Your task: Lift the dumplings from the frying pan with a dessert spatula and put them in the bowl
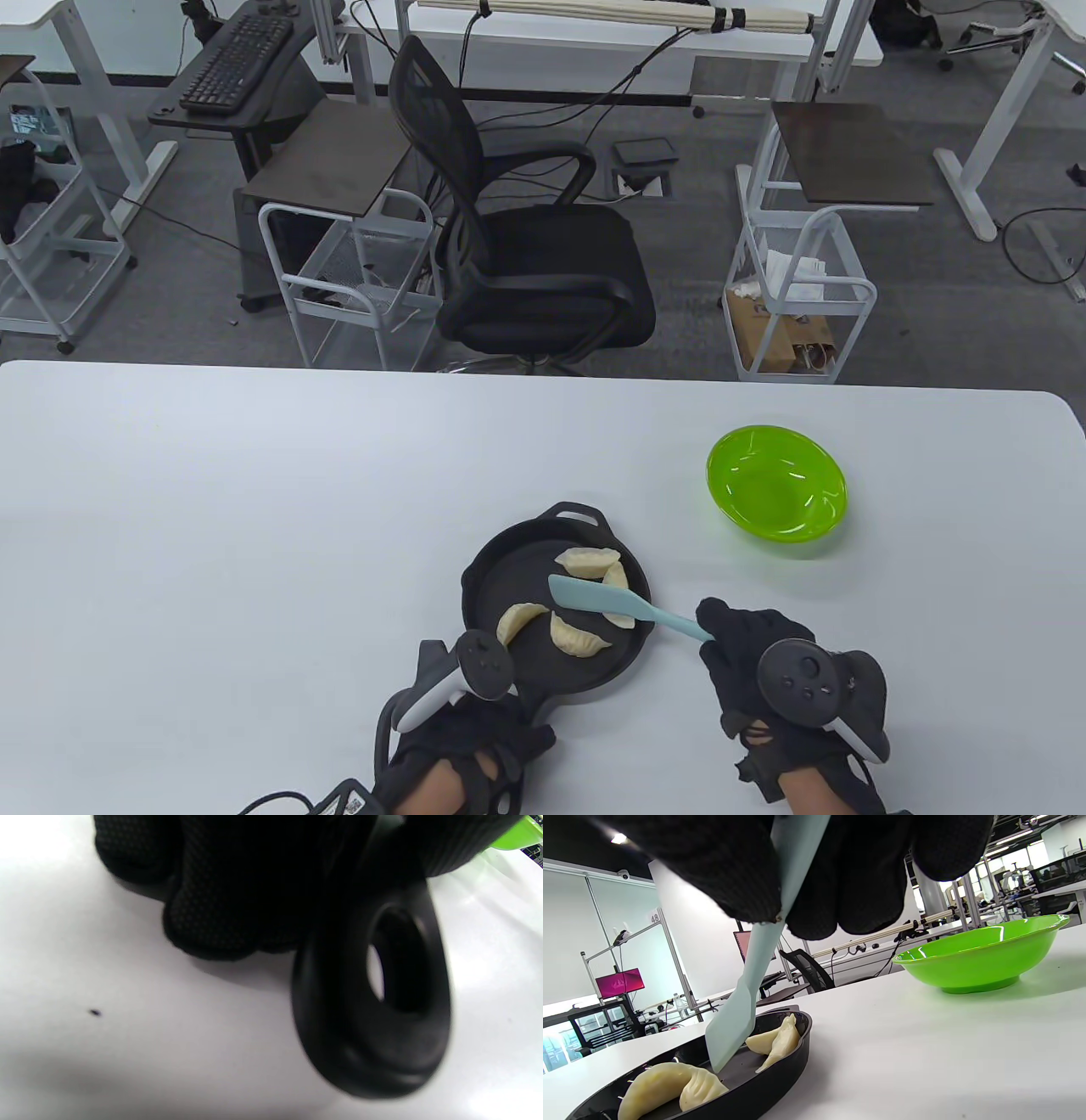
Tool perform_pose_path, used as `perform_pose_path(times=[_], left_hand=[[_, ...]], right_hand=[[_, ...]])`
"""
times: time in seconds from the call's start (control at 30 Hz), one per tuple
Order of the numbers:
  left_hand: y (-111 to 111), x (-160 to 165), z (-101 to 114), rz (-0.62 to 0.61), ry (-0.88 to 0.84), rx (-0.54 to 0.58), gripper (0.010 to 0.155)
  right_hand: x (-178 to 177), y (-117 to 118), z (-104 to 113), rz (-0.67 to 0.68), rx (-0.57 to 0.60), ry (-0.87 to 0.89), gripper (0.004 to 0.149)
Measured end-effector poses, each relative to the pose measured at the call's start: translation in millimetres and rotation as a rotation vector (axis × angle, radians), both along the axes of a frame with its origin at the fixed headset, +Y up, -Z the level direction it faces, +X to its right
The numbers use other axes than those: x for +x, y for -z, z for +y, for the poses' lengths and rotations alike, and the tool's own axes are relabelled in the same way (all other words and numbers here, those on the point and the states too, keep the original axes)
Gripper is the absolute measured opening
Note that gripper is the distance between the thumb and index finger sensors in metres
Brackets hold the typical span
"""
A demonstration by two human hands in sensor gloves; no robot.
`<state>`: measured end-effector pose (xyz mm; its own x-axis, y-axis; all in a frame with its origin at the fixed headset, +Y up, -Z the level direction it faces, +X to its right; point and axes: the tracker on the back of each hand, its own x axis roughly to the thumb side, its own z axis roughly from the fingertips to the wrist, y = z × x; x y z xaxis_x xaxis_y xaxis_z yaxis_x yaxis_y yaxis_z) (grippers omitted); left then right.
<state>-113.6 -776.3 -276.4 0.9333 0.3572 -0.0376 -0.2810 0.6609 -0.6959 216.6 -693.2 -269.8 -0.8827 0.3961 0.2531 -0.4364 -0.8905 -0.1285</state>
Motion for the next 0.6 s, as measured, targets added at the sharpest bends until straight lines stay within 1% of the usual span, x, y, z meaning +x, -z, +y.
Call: perform_pose_path(times=[0.13,0.33,0.5,0.6], left_hand=[[0.1,-0.2,0.0,0.0,0.001,-0.004,0.069],[0.3,-0.7,-0.2,0.001,-0.003,-0.008,0.069],[0.7,-0.9,-0.5,-0.002,-0.005,-0.008,0.068],[1.1,-0.6,-0.9,-0.003,-0.01,-0.006,0.068]], right_hand=[[7.9,-0.2,2.5,-0.014,0.01,0.024,0.045],[13.6,2.8,-0.8,-0.016,-0.02,0.04,0.045],[15.1,11.5,-12.2,0.038,-0.103,0.108,0.045],[10.1,18.4,-24.0,0.111,-0.186,0.176,0.045]])
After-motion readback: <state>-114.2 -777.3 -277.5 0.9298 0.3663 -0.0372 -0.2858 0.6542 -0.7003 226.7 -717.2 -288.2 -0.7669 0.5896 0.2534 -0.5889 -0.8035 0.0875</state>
